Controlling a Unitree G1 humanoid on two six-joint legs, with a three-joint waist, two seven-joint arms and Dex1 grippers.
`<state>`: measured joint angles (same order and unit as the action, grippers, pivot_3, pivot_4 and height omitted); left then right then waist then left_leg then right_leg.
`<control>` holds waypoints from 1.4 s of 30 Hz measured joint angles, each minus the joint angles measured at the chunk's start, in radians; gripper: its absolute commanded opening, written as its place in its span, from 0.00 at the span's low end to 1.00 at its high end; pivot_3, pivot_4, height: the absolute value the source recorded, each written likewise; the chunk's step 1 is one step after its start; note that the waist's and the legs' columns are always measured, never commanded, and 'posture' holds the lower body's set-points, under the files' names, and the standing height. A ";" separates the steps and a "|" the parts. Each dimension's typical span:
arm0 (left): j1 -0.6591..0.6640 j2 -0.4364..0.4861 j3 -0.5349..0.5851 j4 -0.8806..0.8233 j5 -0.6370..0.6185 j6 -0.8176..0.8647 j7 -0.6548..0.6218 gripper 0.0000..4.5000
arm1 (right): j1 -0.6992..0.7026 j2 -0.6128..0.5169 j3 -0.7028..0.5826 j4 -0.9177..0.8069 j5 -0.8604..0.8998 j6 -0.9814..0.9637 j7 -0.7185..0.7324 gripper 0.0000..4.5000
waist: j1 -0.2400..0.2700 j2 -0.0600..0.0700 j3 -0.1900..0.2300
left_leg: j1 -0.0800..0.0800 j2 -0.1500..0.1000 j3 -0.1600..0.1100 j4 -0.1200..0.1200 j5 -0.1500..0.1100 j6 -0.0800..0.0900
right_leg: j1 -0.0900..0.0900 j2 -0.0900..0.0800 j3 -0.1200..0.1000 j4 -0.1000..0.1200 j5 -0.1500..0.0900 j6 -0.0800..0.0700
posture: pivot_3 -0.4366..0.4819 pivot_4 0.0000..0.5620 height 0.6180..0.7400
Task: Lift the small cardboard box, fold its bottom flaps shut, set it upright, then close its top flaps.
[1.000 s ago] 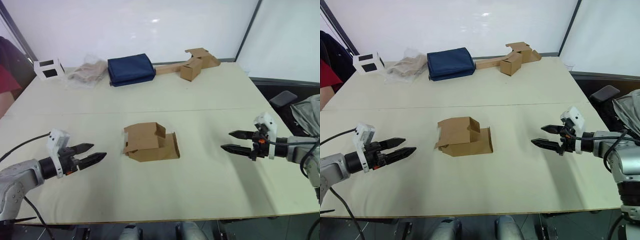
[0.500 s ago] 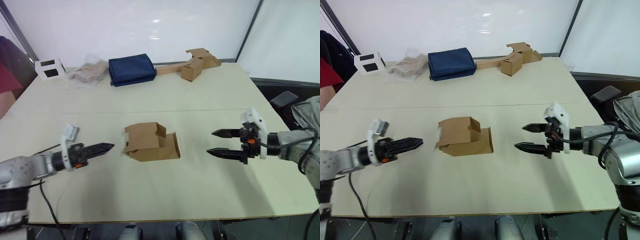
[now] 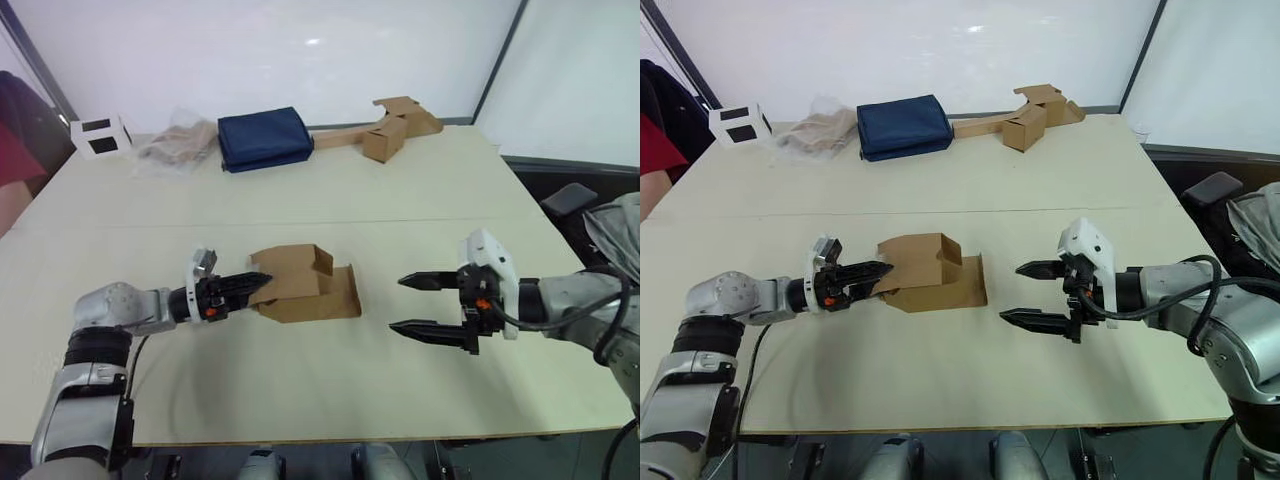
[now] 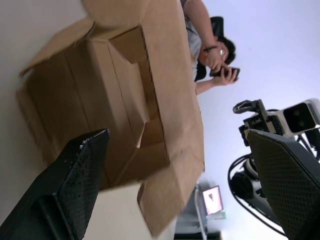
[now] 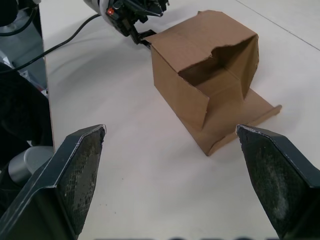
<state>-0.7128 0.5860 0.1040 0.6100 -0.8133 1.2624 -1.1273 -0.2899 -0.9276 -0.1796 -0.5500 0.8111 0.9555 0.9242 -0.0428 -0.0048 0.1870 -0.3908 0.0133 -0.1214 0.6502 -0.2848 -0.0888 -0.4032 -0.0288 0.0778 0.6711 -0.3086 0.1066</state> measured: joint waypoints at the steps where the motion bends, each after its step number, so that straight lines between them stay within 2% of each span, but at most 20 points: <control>1: -0.022 -0.009 0.000 0.022 0.009 -0.015 -0.008 1.00 | 0.003 0.002 -0.001 -0.002 0.001 0.000 -0.008 0.97 | 0.000 0.000 0.000 | 0.000 0.000 0.000 0.000 0.000 0.000 | 0.000 0.000 0.000 0.000 0.000 0.000 | 0.48 0.27 1.00; 11: -0.154 -0.084 -0.031 0.191 0.113 -0.113 -0.101 1.00 | 0.047 0.003 -0.013 -0.018 0.028 -0.002 -0.059 0.97 | 0.001 0.000 0.000 | 0.000 0.000 0.000 0.000 0.000 0.000 | 0.000 0.000 0.000 0.000 0.000 0.000 | 0.48 0.27 1.00; 17: -0.177 -0.117 -0.061 0.258 0.176 -0.140 -0.158 1.00 | 0.054 0.003 -0.013 -0.021 0.028 -0.003 -0.085 0.97 | -0.003 0.000 0.000 | 0.000 0.000 0.000 0.000 0.000 0.000 | -0.001 0.000 0.000 0.000 0.000 0.000 | 0.48 0.27 1.00; 20: -0.199 -0.118 -0.061 0.272 0.195 -0.142 -0.184 0.84 | 0.074 0.003 -0.017 -0.038 0.031 -0.004 -0.094 1.00 | -0.002 0.000 0.000 | 0.000 0.000 0.000 0.000 0.000 0.000 | 0.000 0.000 0.000 0.000 0.000 0.000 | 0.48 0.27 1.00; 27: -0.206 -0.119 -0.061 0.283 0.217 -0.140 -0.226 0.26 | 0.115 -0.003 -0.039 -0.039 0.037 -0.008 -0.094 1.00 | -0.002 0.000 0.000 | 0.000 0.000 0.000 0.000 0.000 0.000 | 0.000 0.000 0.000 0.000 0.000 0.000 | 0.48 0.27 1.00; 28: -0.207 -0.119 -0.061 0.283 0.218 -0.140 -0.228 0.14 | 0.118 -0.004 -0.040 -0.039 0.037 -0.008 -0.093 1.00 | -0.001 0.000 0.000 | 0.000 0.000 0.000 0.000 0.000 0.000 | 0.000 0.000 0.000 0.000 0.000 0.000 | 0.48 0.27 1.00; 30: -0.216 -0.120 -0.072 0.283 0.230 -0.141 -0.243 0.01 | 0.138 -0.034 -0.041 -0.046 0.038 -0.007 -0.080 1.00 | 0.000 0.000 0.000 | 0.000 -0.001 0.000 0.000 0.000 0.000 | 0.000 0.000 0.000 0.000 0.000 0.000 | 0.48 0.27 1.00; 38: -0.230 -0.116 -0.088 0.207 0.248 -0.172 -0.290 0.01 | 0.140 -0.031 -0.062 -0.046 0.036 -0.023 -0.082 1.00 | -0.002 -0.001 0.000 | 0.000 0.000 0.000 0.000 0.000 0.000 | 0.000 0.000 0.000 0.000 0.000 0.000 | 0.48 0.27 1.00; 41: -0.229 -0.104 -0.077 0.081 0.244 -0.233 -0.287 0.01 | 0.067 0.032 -0.069 -0.010 0.037 -0.037 -0.142 1.00 | -0.002 -0.001 0.001 | 0.000 0.001 0.000 0.000 0.000 0.000 | 0.000 0.000 0.000 0.000 0.000 0.000 | 0.48 0.27 1.00; 42: -0.230 -0.093 -0.074 0.006 0.243 -0.284 -0.281 0.01 | 0.020 0.085 -0.075 0.023 0.058 -0.030 -0.194 1.00 | -0.002 -0.002 0.001 | 0.000 0.001 0.000 0.000 0.000 -0.001 | 0.000 0.000 0.000 0.000 0.000 0.000 | 0.48 0.27 1.00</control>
<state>-0.9430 0.4934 0.0301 0.6162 -0.5701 0.9787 -1.4079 -0.2699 -0.8422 -0.2549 -0.5266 0.8688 0.9255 0.7299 -0.0451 -0.0067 0.1881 -0.3908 0.0142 -0.1215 0.6499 -0.2845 -0.0894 -0.4033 -0.0285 0.0781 0.6710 -0.3086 0.1066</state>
